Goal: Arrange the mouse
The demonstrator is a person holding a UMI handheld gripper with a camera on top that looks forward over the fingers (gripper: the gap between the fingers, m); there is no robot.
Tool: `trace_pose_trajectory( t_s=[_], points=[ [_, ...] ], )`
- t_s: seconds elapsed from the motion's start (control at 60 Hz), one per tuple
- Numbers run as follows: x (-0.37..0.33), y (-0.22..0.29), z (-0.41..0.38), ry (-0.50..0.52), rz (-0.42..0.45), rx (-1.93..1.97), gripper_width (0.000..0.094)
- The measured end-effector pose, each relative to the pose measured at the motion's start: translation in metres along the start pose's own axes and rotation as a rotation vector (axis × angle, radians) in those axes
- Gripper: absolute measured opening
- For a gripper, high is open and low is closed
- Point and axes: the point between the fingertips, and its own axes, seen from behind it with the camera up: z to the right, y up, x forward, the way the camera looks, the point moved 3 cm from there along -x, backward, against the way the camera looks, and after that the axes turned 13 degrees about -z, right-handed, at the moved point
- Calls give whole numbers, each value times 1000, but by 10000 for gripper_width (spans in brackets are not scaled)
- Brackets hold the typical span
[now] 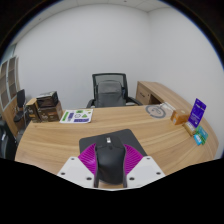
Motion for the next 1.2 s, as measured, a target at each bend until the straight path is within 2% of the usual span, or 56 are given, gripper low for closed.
trace_pose_trajectory(
  t_s=[0.167, 0.383, 0.617, 0.783, 0.817, 0.85, 0.9, 1.017, 1.2],
  points=[
    [58, 20, 4, -21, -18, -4, 314],
    [122, 3, 5, -28, -97, 34, 318],
    [153, -17, 13, -68, -134, 30, 362],
    [157, -25, 16, -57, -144, 11, 577],
    [155, -25, 18, -65, -142, 5, 699],
    [154, -24, 20, -78, -136, -7, 880],
    [150, -23, 24, -97, -135, -21, 831],
    [121, -17, 28, -96, -126, -16, 860],
    [0, -18, 21, -51, -77, -25, 863]
  ],
)
